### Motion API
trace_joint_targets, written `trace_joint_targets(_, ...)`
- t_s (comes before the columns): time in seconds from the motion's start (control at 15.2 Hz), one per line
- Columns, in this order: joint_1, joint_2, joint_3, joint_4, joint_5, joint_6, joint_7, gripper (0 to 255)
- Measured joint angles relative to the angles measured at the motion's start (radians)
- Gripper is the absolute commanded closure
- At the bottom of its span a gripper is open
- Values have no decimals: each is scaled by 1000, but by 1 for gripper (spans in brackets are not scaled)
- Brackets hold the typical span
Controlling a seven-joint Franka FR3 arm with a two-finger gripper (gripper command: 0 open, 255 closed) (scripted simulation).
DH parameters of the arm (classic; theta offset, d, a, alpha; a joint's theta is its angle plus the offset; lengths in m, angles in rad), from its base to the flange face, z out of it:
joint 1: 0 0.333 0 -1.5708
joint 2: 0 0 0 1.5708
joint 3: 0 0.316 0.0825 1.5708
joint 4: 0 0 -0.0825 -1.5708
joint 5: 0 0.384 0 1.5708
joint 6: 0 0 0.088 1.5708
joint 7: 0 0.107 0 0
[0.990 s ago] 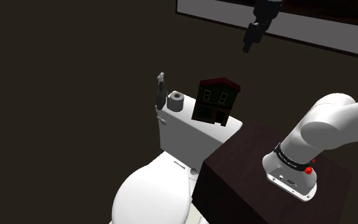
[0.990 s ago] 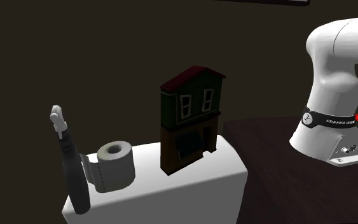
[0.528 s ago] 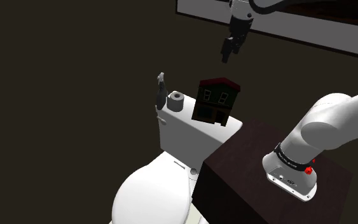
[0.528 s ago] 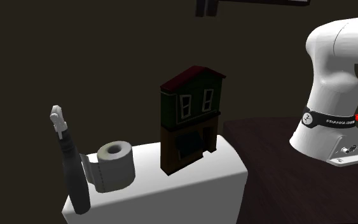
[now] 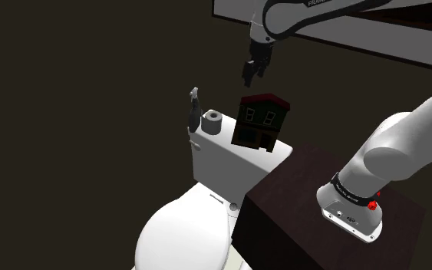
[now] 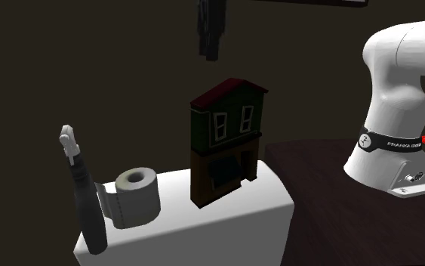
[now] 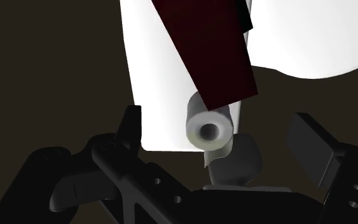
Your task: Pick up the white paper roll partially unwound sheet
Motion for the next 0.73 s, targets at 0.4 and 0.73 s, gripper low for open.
trace_joint_targets(0.4, 5, 223, 7, 91, 4, 116, 6, 0)
trace_joint_targets(0.73, 14, 418, 15, 208, 5, 179, 13, 0)
